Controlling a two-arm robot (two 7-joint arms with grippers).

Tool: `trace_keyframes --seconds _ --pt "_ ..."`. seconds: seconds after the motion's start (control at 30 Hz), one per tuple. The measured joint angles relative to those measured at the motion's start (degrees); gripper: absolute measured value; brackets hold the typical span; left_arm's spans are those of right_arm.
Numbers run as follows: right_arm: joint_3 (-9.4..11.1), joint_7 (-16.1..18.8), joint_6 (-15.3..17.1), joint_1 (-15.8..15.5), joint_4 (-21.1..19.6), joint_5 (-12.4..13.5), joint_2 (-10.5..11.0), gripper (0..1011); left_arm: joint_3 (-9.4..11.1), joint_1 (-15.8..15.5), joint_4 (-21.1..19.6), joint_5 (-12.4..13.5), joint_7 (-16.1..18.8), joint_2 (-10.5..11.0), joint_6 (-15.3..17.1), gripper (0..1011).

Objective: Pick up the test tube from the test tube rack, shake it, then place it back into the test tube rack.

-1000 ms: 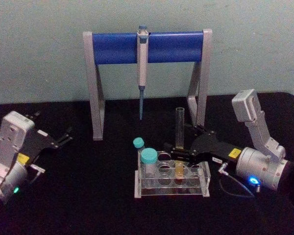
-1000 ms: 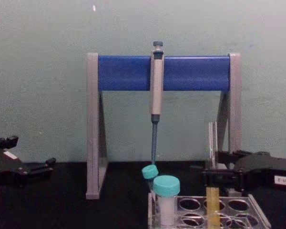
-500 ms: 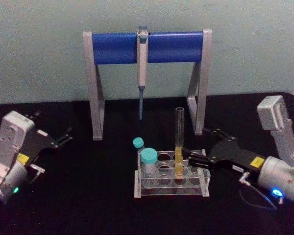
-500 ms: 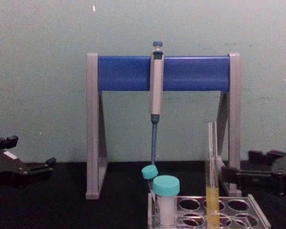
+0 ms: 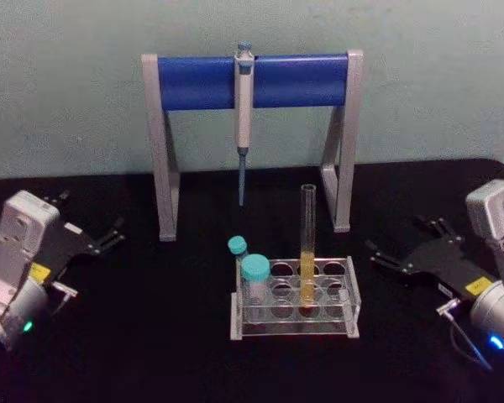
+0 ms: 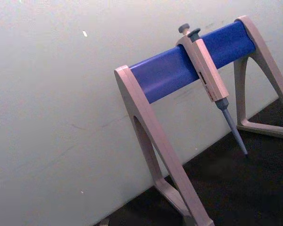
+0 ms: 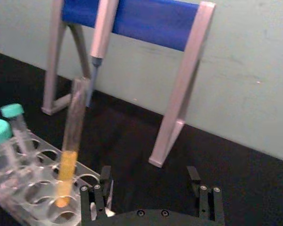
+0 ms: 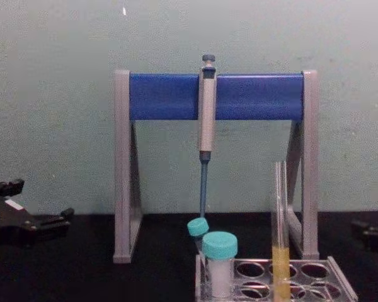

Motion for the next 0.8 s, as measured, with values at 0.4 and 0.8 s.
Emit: trace_keyframes --seconds 0.4,0.8 --pt "-0.42 -5.29 -9.53 -1.18 6.09 -7.85 -4.99 1000 0.00 0.00 0.00 0.00 0.00 0.00 0.00 1009" --pt "0.32 -5.43 -16.44 -1.66 11.48 -9.29 -8.68 1000 0.00 0.00 0.00 0.00 0.00 0.00 0.00 1010"
